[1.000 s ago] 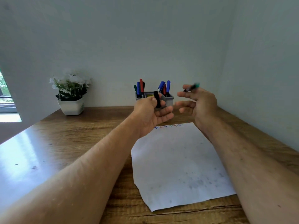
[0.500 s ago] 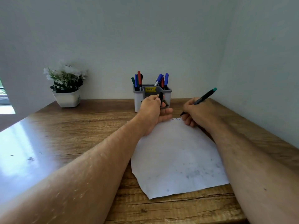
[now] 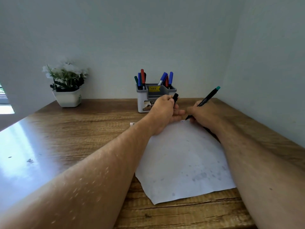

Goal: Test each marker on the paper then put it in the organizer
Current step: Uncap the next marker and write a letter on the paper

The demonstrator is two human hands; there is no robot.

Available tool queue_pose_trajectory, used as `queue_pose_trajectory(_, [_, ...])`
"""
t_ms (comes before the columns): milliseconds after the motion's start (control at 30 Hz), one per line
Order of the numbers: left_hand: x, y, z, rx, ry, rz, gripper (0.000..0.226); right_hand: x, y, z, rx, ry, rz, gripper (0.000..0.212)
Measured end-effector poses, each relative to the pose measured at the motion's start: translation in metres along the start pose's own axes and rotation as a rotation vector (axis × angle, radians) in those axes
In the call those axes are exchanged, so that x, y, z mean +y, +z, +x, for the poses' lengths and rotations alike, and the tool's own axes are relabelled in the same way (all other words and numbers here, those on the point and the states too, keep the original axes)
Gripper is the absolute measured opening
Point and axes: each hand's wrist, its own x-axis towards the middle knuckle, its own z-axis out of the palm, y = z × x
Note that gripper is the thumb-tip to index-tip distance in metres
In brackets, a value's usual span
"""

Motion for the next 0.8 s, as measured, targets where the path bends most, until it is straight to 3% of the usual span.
queue_pose_trajectory(200, [-0.0049, 0.0033, 0.0008, -0.024, -0.015, 0.085, 0.032, 0.0014, 0.0029, 0.0033, 0.010, 0.000, -0.022, 0.013])
queue_pose_trajectory(800, [-0.0050, 0.0015, 0.0049, 0.016, -0.059, 0.011, 0.029, 0.0009, 0.0029, 0.0041, 0.045, -0.023, -0.024, 0.020])
